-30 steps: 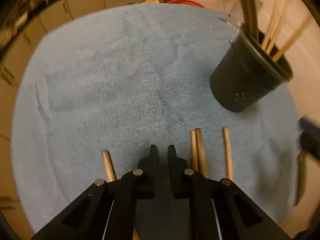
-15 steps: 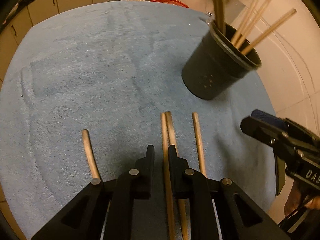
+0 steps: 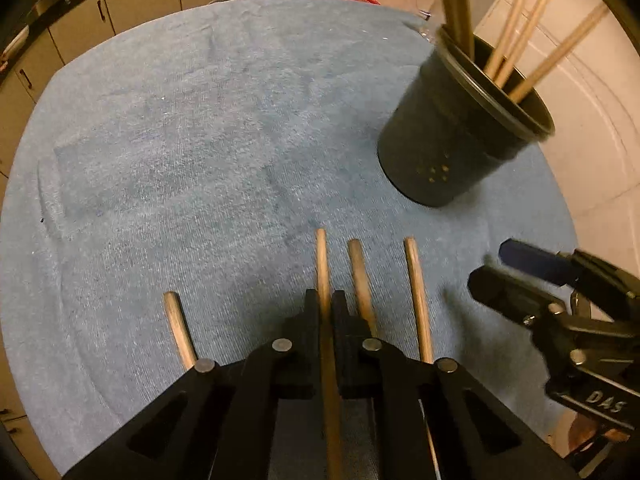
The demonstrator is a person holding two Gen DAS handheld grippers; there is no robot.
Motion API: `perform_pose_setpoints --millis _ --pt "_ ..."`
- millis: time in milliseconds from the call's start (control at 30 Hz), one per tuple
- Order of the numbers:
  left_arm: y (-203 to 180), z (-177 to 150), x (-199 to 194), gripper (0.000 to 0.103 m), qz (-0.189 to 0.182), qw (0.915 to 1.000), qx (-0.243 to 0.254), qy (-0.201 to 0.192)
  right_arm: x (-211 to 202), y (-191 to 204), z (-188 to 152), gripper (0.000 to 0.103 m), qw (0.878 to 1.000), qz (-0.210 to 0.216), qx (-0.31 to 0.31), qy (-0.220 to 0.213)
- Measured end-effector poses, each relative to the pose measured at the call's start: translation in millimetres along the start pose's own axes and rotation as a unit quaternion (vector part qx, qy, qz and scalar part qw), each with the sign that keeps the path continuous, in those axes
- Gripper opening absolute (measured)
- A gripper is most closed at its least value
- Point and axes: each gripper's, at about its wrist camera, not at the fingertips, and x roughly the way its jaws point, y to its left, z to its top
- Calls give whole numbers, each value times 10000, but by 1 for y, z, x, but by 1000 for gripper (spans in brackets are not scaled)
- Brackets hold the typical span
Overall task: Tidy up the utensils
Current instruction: 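Move both open tools to the chopstick row and grasp one each, then lift both held chopsticks and carry them over the grey holder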
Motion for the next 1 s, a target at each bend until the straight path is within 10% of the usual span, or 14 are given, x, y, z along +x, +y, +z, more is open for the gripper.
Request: perform_pose_setpoints --millis 1000 --pt "90 -25 -122 6 -807 9823 -1302 -1076 53 66 21 9 9986 100 -479 220"
